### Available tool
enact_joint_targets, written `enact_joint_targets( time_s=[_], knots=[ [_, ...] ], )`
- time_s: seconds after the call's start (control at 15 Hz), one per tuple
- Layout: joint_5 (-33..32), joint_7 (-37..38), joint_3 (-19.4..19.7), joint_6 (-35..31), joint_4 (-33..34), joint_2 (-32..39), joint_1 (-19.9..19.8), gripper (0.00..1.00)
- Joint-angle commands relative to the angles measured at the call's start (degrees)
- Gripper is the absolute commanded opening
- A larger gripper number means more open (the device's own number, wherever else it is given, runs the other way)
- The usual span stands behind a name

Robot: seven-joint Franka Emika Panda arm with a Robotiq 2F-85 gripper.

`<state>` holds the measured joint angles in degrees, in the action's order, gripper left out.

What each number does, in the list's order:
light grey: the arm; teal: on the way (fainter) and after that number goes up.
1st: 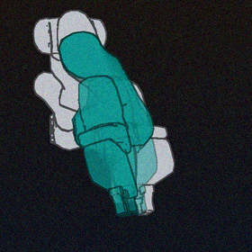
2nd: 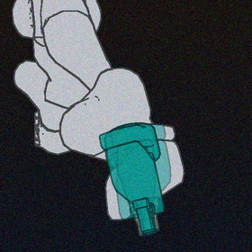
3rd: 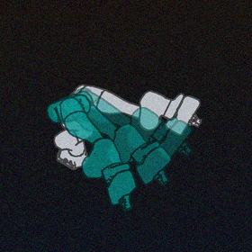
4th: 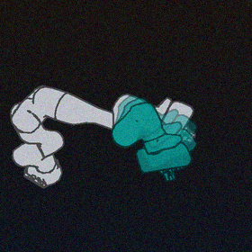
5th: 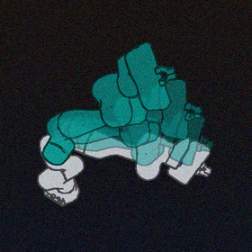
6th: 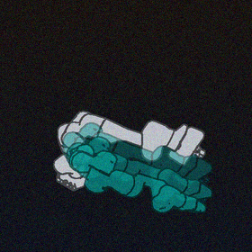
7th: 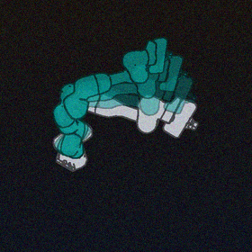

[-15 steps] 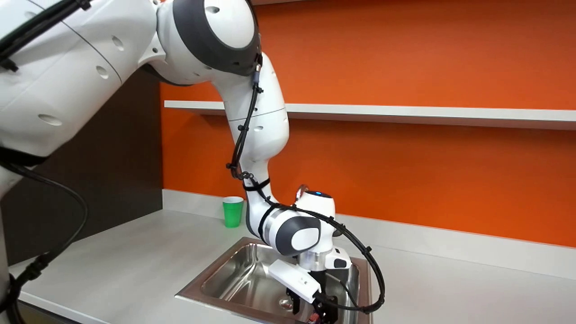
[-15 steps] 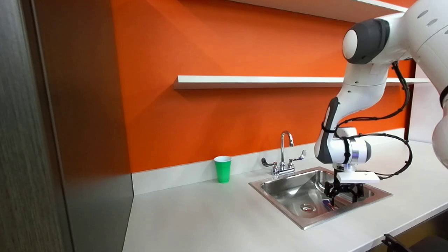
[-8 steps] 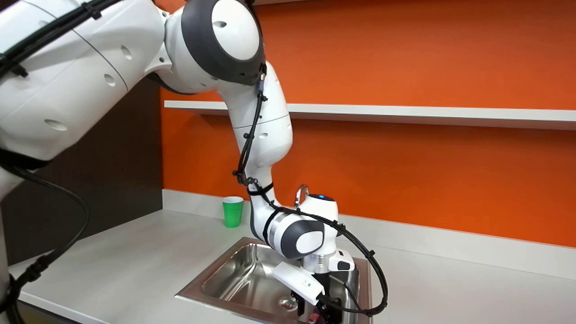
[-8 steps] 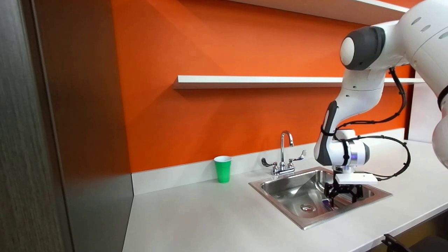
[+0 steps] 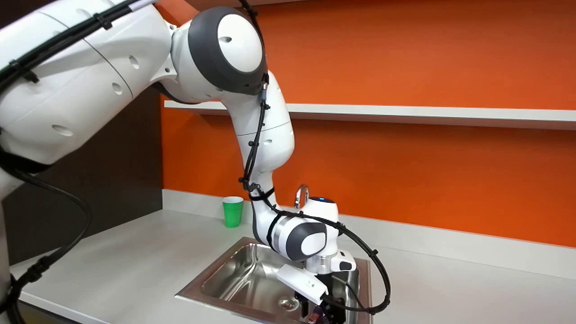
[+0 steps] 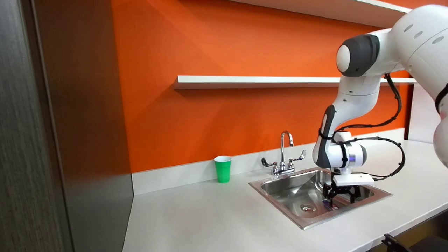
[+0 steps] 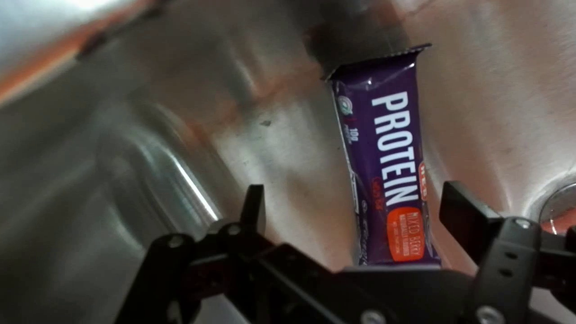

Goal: Remove the candy bar from the sink

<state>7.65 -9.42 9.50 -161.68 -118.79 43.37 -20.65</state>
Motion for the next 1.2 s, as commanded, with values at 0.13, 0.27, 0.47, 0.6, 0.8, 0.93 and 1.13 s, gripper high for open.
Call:
enact_joint_targets(
  time_s=[0.13,0.27,0.47,0.6,0.8,0.93,1.13],
  knots=[
    [-2.78,3.19,1.55,1.98,2.91,1.63,1.77,1.0],
    [-2.97,3.34,1.6,2.12,3.32,1.99,1.9,1.0],
    [-3.0,3.38,1.54,2.36,3.9,2.51,1.91,1.0],
    [-2.95,3.33,1.45,2.47,4.16,2.73,1.82,1.0],
    [-2.93,3.25,1.37,2.62,4.43,2.92,1.75,1.0],
    [-2.93,3.09,1.26,2.79,4.67,3.08,1.62,0.72],
    [-2.96,2.89,1.15,3.12,5.02,3.36,1.5,0.49]
  ],
)
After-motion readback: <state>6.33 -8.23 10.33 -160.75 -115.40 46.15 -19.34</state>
